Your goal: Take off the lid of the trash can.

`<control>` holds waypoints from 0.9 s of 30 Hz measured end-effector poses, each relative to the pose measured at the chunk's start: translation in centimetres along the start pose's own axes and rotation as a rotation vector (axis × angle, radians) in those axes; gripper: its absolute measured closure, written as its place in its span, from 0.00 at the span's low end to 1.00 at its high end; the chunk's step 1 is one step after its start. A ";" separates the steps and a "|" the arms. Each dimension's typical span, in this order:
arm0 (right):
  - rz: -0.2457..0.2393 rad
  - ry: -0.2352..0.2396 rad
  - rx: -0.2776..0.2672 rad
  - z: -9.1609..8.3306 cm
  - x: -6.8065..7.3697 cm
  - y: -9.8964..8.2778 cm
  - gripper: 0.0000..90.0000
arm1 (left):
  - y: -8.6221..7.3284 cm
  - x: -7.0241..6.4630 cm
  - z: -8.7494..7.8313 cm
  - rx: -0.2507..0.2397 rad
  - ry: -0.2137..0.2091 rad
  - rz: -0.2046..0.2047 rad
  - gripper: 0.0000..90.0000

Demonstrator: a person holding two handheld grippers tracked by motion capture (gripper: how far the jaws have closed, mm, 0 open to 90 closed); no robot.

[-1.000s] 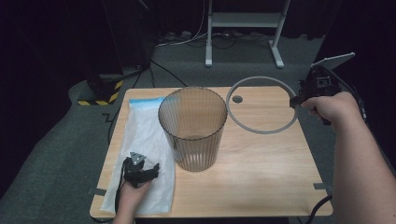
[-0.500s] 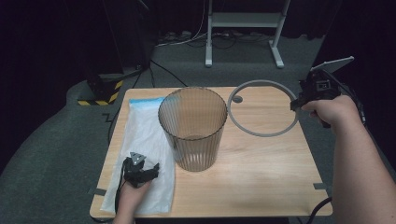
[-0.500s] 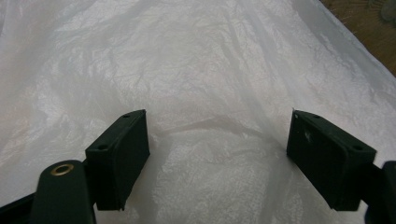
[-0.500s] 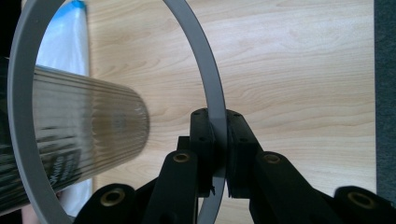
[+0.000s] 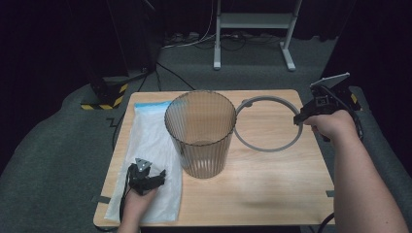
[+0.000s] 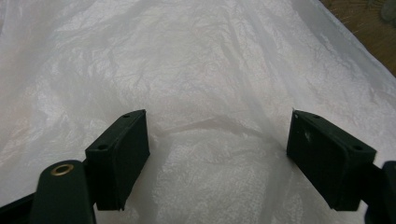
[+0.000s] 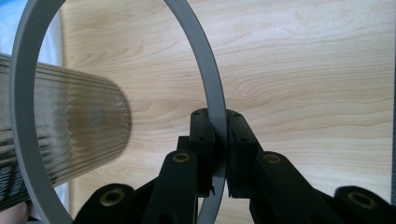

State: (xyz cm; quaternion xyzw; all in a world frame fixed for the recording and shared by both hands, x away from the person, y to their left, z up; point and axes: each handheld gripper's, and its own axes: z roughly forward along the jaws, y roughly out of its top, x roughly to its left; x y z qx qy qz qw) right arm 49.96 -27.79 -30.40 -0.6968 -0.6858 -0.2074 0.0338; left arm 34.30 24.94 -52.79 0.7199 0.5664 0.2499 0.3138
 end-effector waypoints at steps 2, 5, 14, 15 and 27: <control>0.003 0.000 0.008 0.8 -0.2 -0.1 0.92 | 0.0 0.0 0.0 0.000 0.000 0.000 0.23; -0.010 -0.006 0.011 2.0 -0.6 -0.4 0.92 | 0.0 0.0 0.0 0.000 -0.001 0.000 0.23; -0.001 -0.007 0.043 6.3 -1.9 -1.5 0.92 | 0.0 0.0 0.0 -0.005 0.000 -0.006 0.23; 0.001 -0.007 0.045 6.8 -2.1 -1.6 0.92 | 0.0 0.0 0.0 -0.005 -0.001 -0.006 0.23; 0.024 -0.001 0.097 12.5 -4.4 -3.4 0.92 | 0.0 0.0 0.0 -0.002 0.000 -0.003 0.23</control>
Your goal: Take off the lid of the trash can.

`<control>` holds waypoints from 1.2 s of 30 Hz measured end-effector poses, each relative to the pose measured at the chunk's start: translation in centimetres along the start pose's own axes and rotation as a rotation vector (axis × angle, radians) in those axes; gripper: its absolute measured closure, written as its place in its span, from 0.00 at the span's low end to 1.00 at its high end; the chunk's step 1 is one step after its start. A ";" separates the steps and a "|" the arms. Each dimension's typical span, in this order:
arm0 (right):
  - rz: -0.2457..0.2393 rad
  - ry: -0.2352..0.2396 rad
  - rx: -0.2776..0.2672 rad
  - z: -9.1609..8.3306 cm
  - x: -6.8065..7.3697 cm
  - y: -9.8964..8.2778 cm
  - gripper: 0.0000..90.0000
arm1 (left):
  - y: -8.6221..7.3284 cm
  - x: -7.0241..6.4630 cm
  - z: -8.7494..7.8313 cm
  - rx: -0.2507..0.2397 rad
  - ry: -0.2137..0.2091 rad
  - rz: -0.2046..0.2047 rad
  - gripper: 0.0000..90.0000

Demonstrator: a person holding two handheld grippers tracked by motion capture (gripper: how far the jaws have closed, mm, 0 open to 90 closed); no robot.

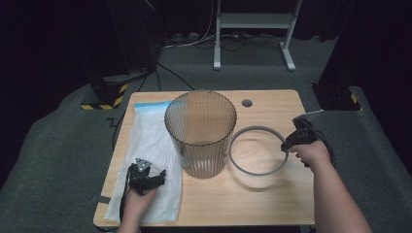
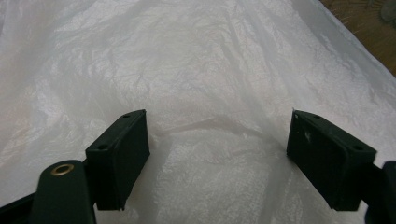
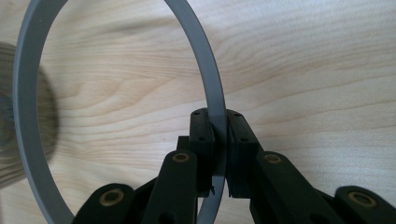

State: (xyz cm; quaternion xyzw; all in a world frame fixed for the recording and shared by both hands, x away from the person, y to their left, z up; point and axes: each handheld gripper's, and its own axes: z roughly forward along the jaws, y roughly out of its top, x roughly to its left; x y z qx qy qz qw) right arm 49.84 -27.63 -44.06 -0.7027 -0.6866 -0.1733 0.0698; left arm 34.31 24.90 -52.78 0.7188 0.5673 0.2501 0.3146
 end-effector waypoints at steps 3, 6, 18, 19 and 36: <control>0.011 0.000 0.011 1.1 -0.6 -0.2 0.92 | 0.0 0.0 0.0 0.001 -0.001 0.001 0.23; 0.013 0.002 0.018 2.0 -0.9 -0.4 0.92 | 0.0 0.0 0.0 -0.002 0.000 -0.003 0.23; 0.005 -0.043 0.043 3.8 -1.1 -0.7 0.91 | 0.0 0.0 0.0 0.001 0.000 0.001 0.23; -0.004 -0.047 0.046 3.9 -1.1 -0.7 0.91 | 0.0 0.0 0.0 0.001 0.000 0.001 0.23; -0.057 -0.097 -0.020 3.5 -0.1 -1.3 0.68 | 0.0 0.0 0.0 0.001 0.002 0.000 0.23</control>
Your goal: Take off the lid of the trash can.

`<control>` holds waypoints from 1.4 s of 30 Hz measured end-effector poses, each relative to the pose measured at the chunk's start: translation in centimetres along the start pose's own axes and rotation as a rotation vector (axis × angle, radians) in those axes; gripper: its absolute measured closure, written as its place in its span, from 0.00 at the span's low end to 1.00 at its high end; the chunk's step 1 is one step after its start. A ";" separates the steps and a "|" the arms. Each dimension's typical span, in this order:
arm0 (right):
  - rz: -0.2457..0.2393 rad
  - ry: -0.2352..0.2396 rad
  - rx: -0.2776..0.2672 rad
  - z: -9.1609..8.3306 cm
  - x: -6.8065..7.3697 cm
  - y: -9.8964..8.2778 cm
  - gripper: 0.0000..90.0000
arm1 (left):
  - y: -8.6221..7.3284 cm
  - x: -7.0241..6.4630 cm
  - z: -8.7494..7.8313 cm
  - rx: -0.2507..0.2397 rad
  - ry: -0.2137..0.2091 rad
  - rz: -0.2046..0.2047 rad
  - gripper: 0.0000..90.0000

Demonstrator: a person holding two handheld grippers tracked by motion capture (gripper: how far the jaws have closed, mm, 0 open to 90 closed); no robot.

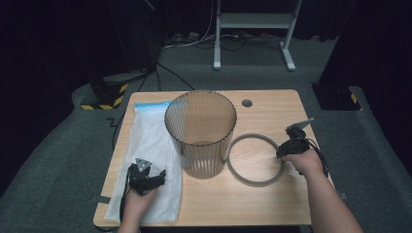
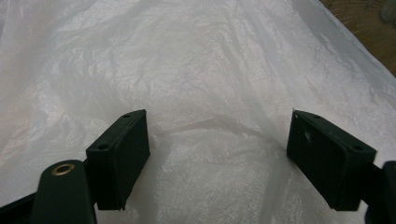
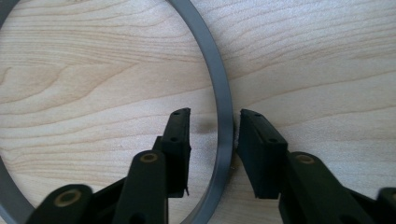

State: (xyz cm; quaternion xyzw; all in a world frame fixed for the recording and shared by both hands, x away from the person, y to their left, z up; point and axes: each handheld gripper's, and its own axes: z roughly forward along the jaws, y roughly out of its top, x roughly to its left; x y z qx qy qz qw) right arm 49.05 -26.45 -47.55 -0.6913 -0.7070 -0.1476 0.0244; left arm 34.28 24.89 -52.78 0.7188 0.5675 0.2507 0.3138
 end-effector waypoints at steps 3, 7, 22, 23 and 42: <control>-0.028 -0.016 -0.070 -0.3 0.0 -0.8 0.64 | 0.0 0.0 0.0 0.000 0.002 -0.001 0.23; -0.126 -0.054 -0.199 -0.5 0.3 -2.5 0.62 | 0.0 -0.1 0.0 0.002 0.010 -0.007 0.24; -0.315 -0.003 -0.650 1.3 -0.8 -9.4 0.53 | 0.4 -0.7 -0.5 0.058 0.053 -0.061 0.26; -0.328 -0.003 -0.662 1.3 -1.0 -9.6 0.51 | 0.5 -0.7 -0.5 0.069 0.052 -0.061 0.27; -0.374 0.026 -0.700 1.3 -1.3 -10.6 0.51 | 4.9 1.5 -1.3 0.030 0.083 -0.012 0.23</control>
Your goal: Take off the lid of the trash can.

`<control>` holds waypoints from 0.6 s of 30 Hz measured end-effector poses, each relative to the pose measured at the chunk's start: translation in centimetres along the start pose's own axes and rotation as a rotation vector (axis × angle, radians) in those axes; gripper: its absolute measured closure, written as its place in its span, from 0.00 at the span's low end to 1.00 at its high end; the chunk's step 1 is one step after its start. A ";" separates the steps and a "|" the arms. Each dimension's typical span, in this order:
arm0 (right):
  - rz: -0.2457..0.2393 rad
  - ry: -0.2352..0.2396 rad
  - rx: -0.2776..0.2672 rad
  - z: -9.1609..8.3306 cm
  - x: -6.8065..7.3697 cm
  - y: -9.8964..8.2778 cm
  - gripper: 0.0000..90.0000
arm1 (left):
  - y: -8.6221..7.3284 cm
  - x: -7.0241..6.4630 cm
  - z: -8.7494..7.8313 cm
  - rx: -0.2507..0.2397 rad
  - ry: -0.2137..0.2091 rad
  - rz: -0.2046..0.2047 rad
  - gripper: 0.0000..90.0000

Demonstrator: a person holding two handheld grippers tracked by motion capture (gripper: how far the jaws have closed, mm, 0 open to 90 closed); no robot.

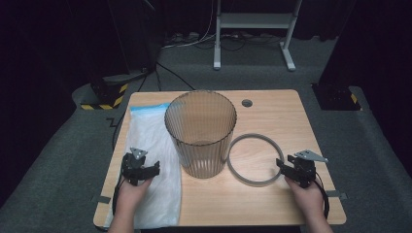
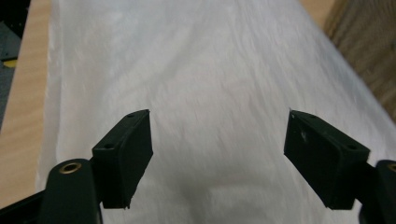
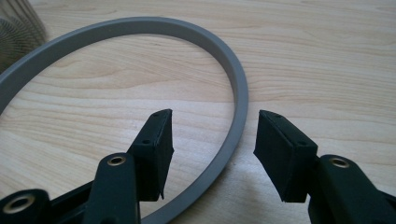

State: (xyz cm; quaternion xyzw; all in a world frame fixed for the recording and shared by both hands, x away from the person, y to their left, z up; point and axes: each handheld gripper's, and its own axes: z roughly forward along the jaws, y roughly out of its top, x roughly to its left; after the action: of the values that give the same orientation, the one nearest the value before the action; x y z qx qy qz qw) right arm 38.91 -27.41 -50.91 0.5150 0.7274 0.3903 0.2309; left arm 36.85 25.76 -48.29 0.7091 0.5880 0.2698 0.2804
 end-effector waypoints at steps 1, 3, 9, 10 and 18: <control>0.000 0.001 0.004 0.0 0.0 0.0 0.51 | 0.4 0.2 0.5 -0.013 -0.016 -0.017 0.21; -0.001 -0.005 0.004 0.0 0.1 0.0 0.52 | 1.0 0.5 1.8 0.001 -0.025 -0.030 0.21; 0.009 -0.006 0.012 0.1 0.1 -0.2 0.52 | 1.1 0.2 5.3 0.136 0.004 -0.007 0.19; 0.011 -0.001 0.013 0.1 0.0 -0.3 0.52 | 1.0 0.3 5.5 0.138 -0.012 -0.026 0.18; 0.024 0.011 0.013 0.0 -0.1 -0.4 0.53 | 1.0 0.3 5.5 0.109 -0.015 -0.068 0.28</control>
State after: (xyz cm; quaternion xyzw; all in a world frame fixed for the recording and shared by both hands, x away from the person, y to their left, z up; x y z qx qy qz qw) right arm 38.67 -27.55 -51.25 0.5230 0.7249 0.3913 0.2191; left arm 41.56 25.49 -51.38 0.7049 0.6234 0.2223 0.2550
